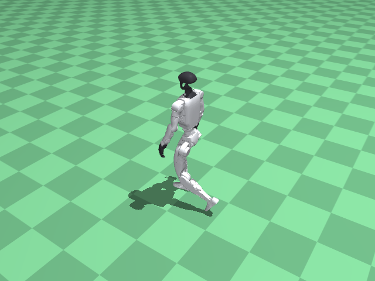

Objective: Walk

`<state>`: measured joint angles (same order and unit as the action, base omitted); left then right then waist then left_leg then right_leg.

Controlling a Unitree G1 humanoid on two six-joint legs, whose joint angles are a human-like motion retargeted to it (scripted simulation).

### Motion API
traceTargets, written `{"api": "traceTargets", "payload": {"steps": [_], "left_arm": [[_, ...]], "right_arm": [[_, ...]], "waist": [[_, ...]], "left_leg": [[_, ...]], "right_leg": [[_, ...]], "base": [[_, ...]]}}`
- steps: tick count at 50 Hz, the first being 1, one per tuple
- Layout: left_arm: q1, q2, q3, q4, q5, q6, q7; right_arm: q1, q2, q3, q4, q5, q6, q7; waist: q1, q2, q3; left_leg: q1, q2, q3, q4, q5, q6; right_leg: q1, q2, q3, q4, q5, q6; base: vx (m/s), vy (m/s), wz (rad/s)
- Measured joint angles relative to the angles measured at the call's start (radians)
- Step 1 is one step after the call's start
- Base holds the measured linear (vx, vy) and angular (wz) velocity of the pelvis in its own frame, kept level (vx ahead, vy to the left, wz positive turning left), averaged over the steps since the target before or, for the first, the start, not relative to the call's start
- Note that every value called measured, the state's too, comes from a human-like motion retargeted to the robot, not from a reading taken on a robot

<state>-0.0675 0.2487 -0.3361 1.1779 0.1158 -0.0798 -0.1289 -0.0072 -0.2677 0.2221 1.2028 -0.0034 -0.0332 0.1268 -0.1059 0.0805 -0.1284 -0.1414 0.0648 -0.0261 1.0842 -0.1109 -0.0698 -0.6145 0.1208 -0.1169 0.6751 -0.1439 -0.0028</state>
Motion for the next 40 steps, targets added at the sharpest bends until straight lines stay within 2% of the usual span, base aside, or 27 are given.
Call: {"api": "traceTargets", "payload": {"steps": [2,5,8,10,12,17,20,23,25,27,31,33,36,38,40], "left_arm": [[0.019,0.006,-0.007,-0.004,0.012,0.006,-0.004],[0.033,0.022,0.001,-0.008,0.018,0.014,-0.010],[0.058,0.034,0.031,-0.006,0.005,0.018,-0.001],[0.082,0.036,0.055,0.001,-0.006,0.018,0.009],[0.106,0.033,0.081,0.016,-0.018,0.015,0.020],[0.155,0.020,0.138,0.056,-0.039,0.009,0.038],[0.187,0.011,0.169,0.072,-0.048,0.012,0.044],[0.218,-0.005,0.196,0.088,-0.063,0.017,0.051],[0.230,-0.013,0.214,0.099,-0.076,0.021,0.052],[0.237,-0.019,0.224,0.109,-0.089,0.025,0.047],[0.217,-0.019,0.223,0.117,-0.109,0.029,0.024],[0.208,-0.021,0.210,0.108,-0.108,0.030,0.022],[0.168,-0.015,0.193,0.089,-0.097,0.036,0.025],[0.143,-0.011,0.180,0.075,-0.086,0.039,0.034],[0.099,-0.001,0.174,0.064,-0.077,0.046,0.043]], "right_arm": [[-0.013,-0.008,-0.004,-0.021,0.002,-0.007,-0.028],[-0.054,-0.019,-0.019,-0.051,0.007,-0.014,-0.068],[-0.097,-0.023,-0.030,-0.081,0.014,-0.021,-0.100],[-0.121,-0.022,-0.034,-0.102,0.020,-0.027,-0.113],[-0.147,-0.021,-0.029,-0.118,0.025,-0.034,-0.116],[-0.207,-0.011,-0.005,-0.145,0.009,-0.039,-0.094],[-0.221,0.000,0.006,-0.159,-0.008,-0.039,-0.081],[-0.212,0.018,0.015,-0.159,-0.019,-0.040,-0.077],[-0.203,0.030,0.021,-0.145,-0.024,-0.036,-0.070],[-0.192,0.042,0.029,-0.118,-0.027,-0.031,-0.054],[-0.185,0.056,0.039,-0.045,-0.021,-0.023,0.002],[-0.170,0.057,0.042,-0.023,-0.018,-0.019,0.017],[-0.166,0.048,0.037,0.002,-0.013,-0.014,0.030],[-0.153,0.042,0.030,0.012,-0.008,-0.013,0.027],[-0.151,0.030,0.019,0.015,0.000,-0.012,0.024]], "waist": [[0.022,0.008,-0.007],[0.061,0.002,-0.011],[0.101,-0.020,-0.004],[0.124,-0.034,0.001],[0.139,-0.047,0.003],[0.159,-0.076,-0.012],[0.173,-0.081,-0.033],[0.181,-0.105,-0.067],[0.182,-0.133,-0.083],[0.177,-0.172,-0.087],[0.154,-0.271,-0.052],[0.131,-0.298,-0.051],[0.100,-0.304,-0.046],[0.073,-0.303,-0.045],[0.054,-0.277,-0.032]], "left_leg": [[-0.105,0.052,0.033,0.126,-0.044,0.042],[-0.269,0.093,0.065,0.213,-0.171,0.110],[-0.389,0.075,0.085,0.133,-0.272,0.139],[-0.443,0.050,0.096,0.012,-0.298,0.135],[-0.476,0.017,0.098,-0.157,-0.274,0.113],[-0.496,-0.075,0.065,-0.647,-0.120,0.036],[-0.526,-0.096,0.040,-0.755,-0.099,0.024],[-0.551,-0.123,0.043,-0.721,-0.067,0.043],[-0.555,-0.150,0.057,-0.665,-0.037,0.064],[-0.540,-0.189,0.078,-0.611,-0.026,0.091],[-0.414,-0.300,0.122,-0.626,-0.059,0.163],[-0.371,-0.340,0.133,-0.630,-0.091,0.191],[-0.287,-0.364,0.129,-0.693,-0.114,0.211],[-0.228,-0.377,0.123,-0.736,-0.127,0.213],[-0.135,-0.365,0.103,-0.832,-0.118,0.204]], "right_leg": [[0.038,0.022,0.002,-0.018,-0.038,-0.009],[0.119,0.041,0.015,-0.087,-0.076,-0.004],[0.222,0.040,0.042,-0.153,-0.112,0.011],[0.289,0.033,0.062,-0.189,-0.135,0.022],[0.349,0.020,0.083,-0.230,-0.155,0.031],[0.462,-0.011,0.124,-0.299,-0.209,0.038],[0.487,-0.009,0.147,-0.252,-0.257,0.034],[0.487,-0.037,0.125,-0.160,-0.281,0.035],[0.488,-0.068,0.129,-0.075,-0.281,0.049],[0.483,-0.115,0.134,0.043,-0.233,0.079],[0.438,-0.243,0.160,0.345,-0.003,0.165],[0.378,-0.294,0.160,0.490,0.094,0.183],[0.260,-0.358,0.138,0.649,0.107,0.143],[0.182,-0.404,0.119,0.714,0.038,0.101],[0.111,-0.414,0.091,0.720,-0.031,0.062]], "base": [[0.61,-0.09,-0.31],[0.60,-0.08,-0.35],[0.62,-0.07,-0.40],[0.65,-0.06,-0.43],[0.67,-0.05,-0.43],[0.69,-0.03,-0.40],[0.70,0.03,-0.43],[0.71,0.06,-0.39],[0.72,0.09,-0.30],[0.69,0.11,-0.19],[0.64,0.12,-0.05],[0.61,0.11,0.02],[0.58,0.10,-0.20],[0.56,0.08,-0.26],[0.54,0.05,-0.30]]}}
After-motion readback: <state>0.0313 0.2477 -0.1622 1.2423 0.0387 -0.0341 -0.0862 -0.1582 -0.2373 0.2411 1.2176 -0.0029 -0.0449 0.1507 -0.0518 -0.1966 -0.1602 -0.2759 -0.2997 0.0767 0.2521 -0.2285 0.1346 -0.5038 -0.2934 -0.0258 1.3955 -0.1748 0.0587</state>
